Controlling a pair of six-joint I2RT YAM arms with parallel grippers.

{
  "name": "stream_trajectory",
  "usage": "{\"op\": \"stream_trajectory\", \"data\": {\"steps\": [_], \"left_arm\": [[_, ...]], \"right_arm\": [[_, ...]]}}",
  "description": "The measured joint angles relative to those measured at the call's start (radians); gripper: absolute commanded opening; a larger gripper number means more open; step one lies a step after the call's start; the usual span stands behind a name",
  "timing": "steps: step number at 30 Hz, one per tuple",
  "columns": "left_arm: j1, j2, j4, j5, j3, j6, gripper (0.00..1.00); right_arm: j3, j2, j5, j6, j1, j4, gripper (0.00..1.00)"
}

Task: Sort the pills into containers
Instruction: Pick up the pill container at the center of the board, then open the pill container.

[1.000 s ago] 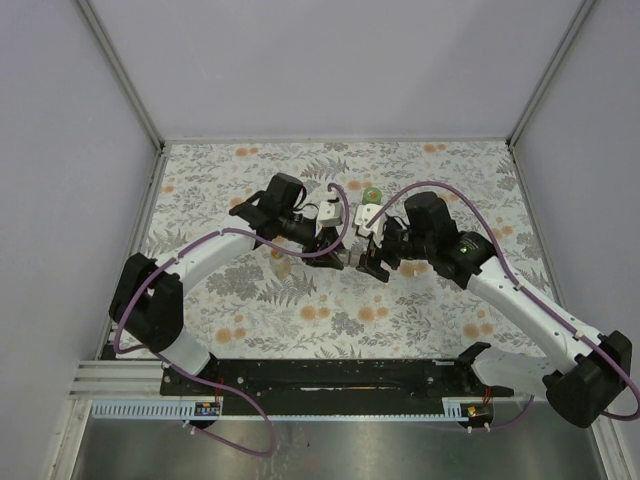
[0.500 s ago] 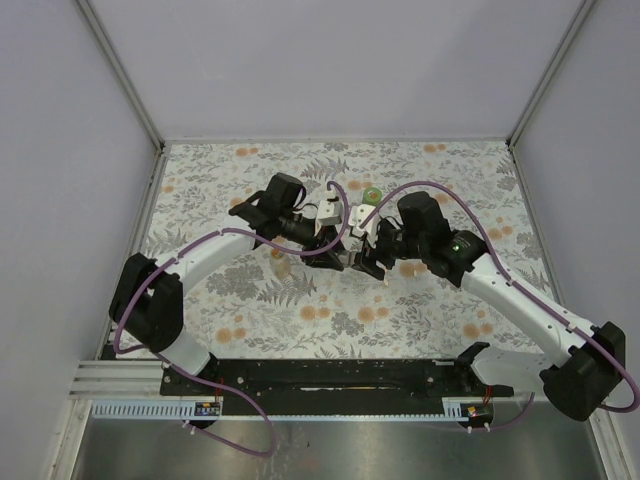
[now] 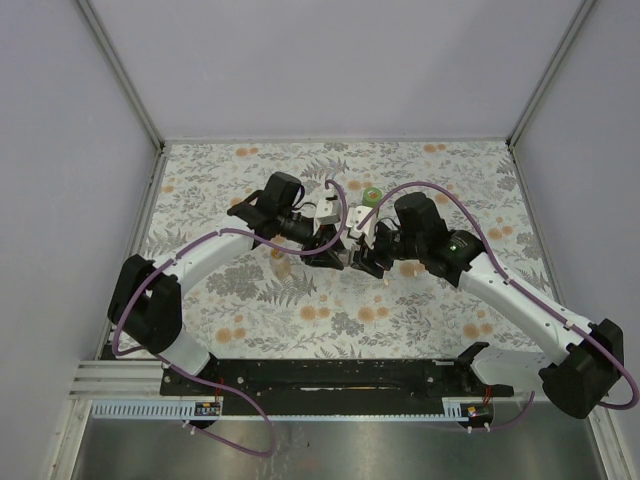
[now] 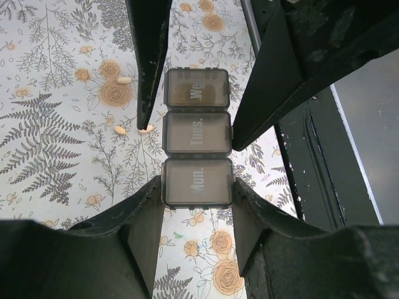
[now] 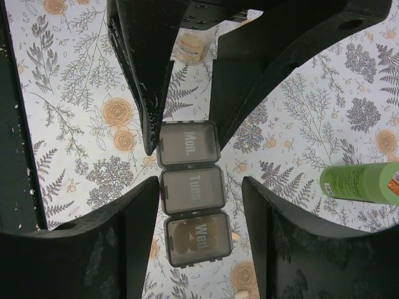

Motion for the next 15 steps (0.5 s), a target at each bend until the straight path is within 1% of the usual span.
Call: {"op": "stream_trajectory", "data": {"steps": [8, 15], "left_arm": [[0.000, 0.000, 0.008, -0.001, -0.002, 0.000, 0.00], [0.000, 0.000, 0.014, -0.010, -0.020, 0.013, 0.00]], "right_arm": [[0.001, 0.004, -0.003, 0.001, 0.004, -0.004, 0.57], [0.004, 0.023, -0.015, 0.006, 0.005, -0.008, 0.57]]}}
